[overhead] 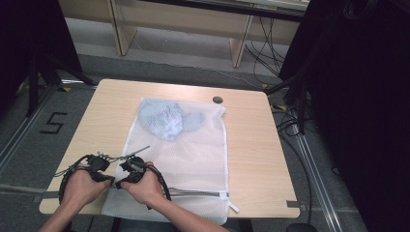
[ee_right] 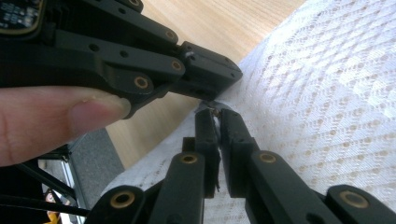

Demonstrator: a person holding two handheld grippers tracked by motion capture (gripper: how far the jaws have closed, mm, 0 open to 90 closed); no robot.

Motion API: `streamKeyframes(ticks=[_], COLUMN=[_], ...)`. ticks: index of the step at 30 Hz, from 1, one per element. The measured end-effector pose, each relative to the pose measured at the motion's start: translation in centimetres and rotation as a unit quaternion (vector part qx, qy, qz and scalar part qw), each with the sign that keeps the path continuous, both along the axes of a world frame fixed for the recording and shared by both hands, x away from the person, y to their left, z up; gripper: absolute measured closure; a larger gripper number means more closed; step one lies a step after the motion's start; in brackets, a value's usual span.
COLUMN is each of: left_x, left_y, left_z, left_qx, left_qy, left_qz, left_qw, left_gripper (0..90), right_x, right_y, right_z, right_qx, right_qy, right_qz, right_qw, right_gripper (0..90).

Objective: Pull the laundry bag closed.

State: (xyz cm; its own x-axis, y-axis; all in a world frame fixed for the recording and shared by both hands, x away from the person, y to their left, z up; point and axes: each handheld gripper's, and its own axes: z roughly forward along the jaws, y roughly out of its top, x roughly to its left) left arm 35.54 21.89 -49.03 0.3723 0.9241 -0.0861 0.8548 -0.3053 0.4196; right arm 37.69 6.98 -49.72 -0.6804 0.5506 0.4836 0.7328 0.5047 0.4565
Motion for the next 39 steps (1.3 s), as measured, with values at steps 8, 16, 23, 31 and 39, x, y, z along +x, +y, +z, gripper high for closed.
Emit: streamKeyframes(ticks=[8,16,23,31,39], left_x=[0.0,-0.1,-0.1,-0.1,0.0], left_y=[0.1,0.1,0.2,0.2,0.3], left_z=[0.0,0.1,0.0,0.0,0.0], left_qx=[-0.003,-0.009,-0.014,-0.016,-0.016], left_qy=[-0.001,0.012,0.012,0.012,0.015], left_qz=[-0.007,0.002,0.006,0.01,0.007], left_qw=[1.0,0.9999,0.9998,0.9998,0.9997], left_gripper=[90.0,90.0,90.0,90.0,90.0], right_x=[0.1,-0.3,-0.4,-0.5,-0.7], right_y=[-0.6,-0.8,-1.0,-1.4,-1.9], right_z=[0.1,0.3,0.6,0.8,1.0], right_qx=[-0.004,-0.007,-0.012,-0.013,-0.016], right_qy=[-0.01,-0.007,-0.02,-0.023,-0.025], right_qz=[0.003,-0.003,0.003,-0.001,-0.015], right_qw=[0.9999,0.9999,0.9997,0.9996,0.9995], right_gripper=[87.2,87.1,87.1,87.2,87.2])
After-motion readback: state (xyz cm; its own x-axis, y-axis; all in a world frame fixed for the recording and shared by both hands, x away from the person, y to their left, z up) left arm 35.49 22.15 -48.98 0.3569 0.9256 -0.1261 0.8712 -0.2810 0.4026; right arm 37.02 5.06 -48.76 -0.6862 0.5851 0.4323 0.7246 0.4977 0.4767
